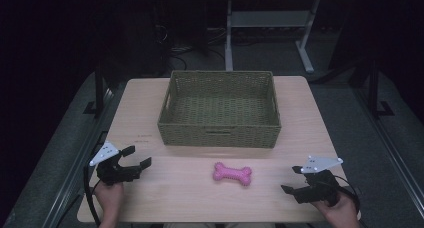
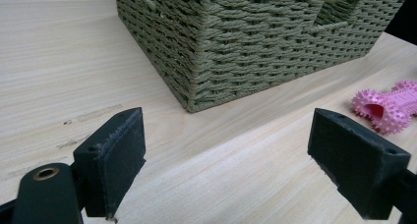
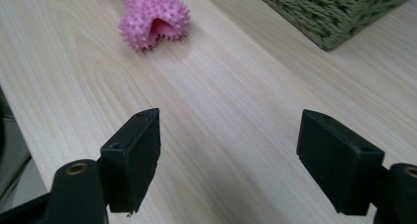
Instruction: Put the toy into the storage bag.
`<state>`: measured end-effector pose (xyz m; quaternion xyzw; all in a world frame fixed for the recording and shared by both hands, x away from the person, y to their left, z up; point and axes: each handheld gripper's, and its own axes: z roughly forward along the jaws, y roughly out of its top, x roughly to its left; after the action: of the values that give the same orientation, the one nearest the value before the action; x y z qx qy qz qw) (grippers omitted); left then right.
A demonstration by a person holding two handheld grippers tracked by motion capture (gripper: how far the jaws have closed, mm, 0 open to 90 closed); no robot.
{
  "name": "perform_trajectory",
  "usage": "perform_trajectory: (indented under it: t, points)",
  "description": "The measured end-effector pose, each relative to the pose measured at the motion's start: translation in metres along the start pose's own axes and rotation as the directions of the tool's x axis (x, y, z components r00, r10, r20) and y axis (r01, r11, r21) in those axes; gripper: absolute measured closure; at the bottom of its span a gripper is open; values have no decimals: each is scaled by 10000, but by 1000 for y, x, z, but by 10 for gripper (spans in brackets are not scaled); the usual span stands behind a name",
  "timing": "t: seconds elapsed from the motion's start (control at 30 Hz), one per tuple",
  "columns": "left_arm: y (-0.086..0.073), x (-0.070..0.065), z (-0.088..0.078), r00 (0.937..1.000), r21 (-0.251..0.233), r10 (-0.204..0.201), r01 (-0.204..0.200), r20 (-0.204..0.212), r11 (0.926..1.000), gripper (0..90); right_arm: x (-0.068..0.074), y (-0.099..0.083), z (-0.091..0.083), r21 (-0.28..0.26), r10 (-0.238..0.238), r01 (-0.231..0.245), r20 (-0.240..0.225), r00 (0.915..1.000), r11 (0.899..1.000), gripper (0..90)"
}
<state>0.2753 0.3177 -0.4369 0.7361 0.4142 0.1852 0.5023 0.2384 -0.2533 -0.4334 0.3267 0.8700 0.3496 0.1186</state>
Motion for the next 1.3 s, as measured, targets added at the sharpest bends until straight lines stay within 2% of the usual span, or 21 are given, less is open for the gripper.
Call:
perform_trajectory:
  t: [0.17,0.37,0.43,0.63,0.77,1.0,1.23,1.27,1.3]
  points:
    - [0,-1,0,10000,-54,-31,31,18,10000,139,2,7,3,127,-201,205,-259,9995,9997,240]
    - [0,-2,0,9999,9,60,-60,81,10000,139,4,20,9,503,-512,552,-780,9956,9972,225]
    - [-1,-2,-1,10000,-23,11,-10,90,10000,139,8,29,13,676,-799,873,-1050,9913,9939,225]
    - [-1,-1,-2,9999,-109,-25,26,105,9999,139,12,45,19,769,-1071,1203,-1573,9817,9898,218]
    - [-1,-1,-1,10000,-58,-47,47,79,10000,139,17,61,28,894,-1467,1682,-2083,9670,9817,223]
    - [-1,0,-2,9999,-128,-61,62,102,9999,139,22,90,50,1297,-2192,2604,-2668,9385,9568,229]
    - [-1,0,-3,9999,-168,-106,107,100,9998,139,23,111,66,1417,-2348,2905,-3163,9191,9463,261]
    - [-1,1,-3,9999,-182,-114,116,102,9998,139,24,114,68,1448,-2435,3011,-3195,9158,9425,265]
    - [-1,1,-3,9999,-182,-117,119,107,9998,139,24,115,70,1467,-2432,3020,-3221,9149,9419,266]
